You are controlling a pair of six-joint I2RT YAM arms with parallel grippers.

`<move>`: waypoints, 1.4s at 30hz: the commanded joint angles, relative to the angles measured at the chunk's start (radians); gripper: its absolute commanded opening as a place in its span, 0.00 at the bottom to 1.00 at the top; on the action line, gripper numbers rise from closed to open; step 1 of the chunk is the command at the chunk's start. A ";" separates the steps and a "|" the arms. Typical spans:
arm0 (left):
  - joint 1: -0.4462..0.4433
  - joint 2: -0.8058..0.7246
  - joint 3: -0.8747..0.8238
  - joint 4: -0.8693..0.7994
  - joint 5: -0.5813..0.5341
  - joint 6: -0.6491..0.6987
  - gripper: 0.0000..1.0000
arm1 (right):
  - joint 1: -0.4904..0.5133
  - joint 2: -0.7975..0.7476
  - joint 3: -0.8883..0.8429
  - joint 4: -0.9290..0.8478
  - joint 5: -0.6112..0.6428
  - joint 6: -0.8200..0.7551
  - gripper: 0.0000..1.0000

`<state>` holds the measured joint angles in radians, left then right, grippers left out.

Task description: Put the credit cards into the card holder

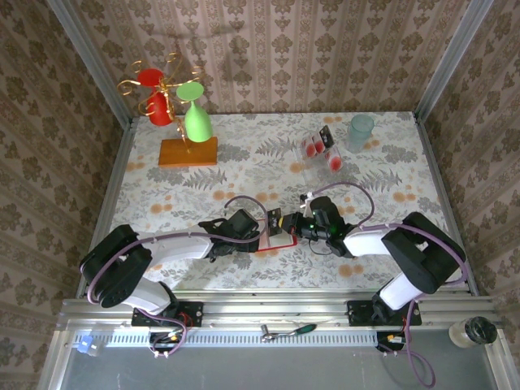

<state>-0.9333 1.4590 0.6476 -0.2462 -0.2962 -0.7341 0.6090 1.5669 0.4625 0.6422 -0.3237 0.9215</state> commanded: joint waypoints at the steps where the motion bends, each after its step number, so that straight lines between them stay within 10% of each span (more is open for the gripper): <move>1: 0.005 0.014 -0.012 -0.078 -0.030 -0.013 1.00 | 0.011 0.024 -0.015 0.069 -0.002 0.014 0.00; 42: -0.028 0.030 -0.032 -0.072 -0.046 -0.048 1.00 | 0.026 0.141 -0.105 0.250 -0.035 0.065 0.00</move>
<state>-0.9550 1.4605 0.6434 -0.2478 -0.3199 -0.7727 0.6273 1.6974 0.3786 0.8894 -0.3527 0.9810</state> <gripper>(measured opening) 0.999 0.064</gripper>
